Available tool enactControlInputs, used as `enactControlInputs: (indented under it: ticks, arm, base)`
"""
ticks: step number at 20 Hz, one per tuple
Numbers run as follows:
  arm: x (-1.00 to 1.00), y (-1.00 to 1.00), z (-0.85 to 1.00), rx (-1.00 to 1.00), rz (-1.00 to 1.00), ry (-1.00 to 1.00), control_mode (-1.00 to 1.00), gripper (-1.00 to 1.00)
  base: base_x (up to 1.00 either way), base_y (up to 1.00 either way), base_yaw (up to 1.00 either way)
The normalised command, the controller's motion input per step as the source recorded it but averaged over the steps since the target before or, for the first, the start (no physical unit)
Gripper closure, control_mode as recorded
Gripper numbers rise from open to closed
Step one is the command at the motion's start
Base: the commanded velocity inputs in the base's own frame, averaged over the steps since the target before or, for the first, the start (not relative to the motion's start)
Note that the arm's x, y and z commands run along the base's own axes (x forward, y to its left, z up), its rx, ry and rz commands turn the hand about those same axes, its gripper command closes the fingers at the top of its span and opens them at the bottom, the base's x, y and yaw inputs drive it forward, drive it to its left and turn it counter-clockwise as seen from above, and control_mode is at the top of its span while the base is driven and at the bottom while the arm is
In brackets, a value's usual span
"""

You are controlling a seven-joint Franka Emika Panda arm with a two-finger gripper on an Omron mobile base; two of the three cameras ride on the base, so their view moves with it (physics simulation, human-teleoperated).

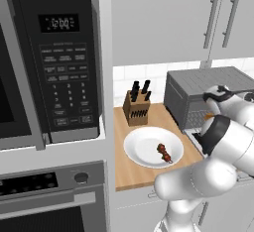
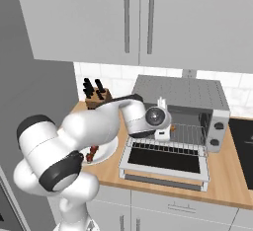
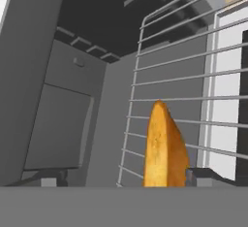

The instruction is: Pick up the kebab skewer and baguette bread, and place them inside the toaster oven. Close the toaster oven door and start by setting the timer.

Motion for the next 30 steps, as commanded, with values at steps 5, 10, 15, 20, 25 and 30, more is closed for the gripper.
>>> enactControlInputs:
  ticks: [5, 10, 15, 20, 25, 30]
  arm:
    - [-0.59, -0.01, 0.09, 0.00, 0.00, 0.06, -1.00, -1.00]
    - [-0.56, 0.00, 0.14, 0.00, 0.00, 0.09, -1.00, -1.00]
    - [-0.27, 0.02, 0.44, 0.00, 0.00, 0.20, -1.00, -1.00]
    - [0.00, 0.57, 0.02, 0.00, 0.23, 0.15, -1.00, -1.00]
    - [0.00, 0.73, 0.00, 0.00, 0.41, 0.09, -1.00, -1.00]
    - [-0.11, 0.79, 0.00, -0.02, 0.43, 0.11, -1.00, -1.00]
  base:
    - [0.00, 0.00, 0.00]
    - [0.00, 0.00, 0.00]
    - [0.00, 0.00, 0.00]
    - [0.00, 0.00, 0.00]
    - [0.00, 0.00, 0.00]
    - [0.00, 0.00, 0.00]
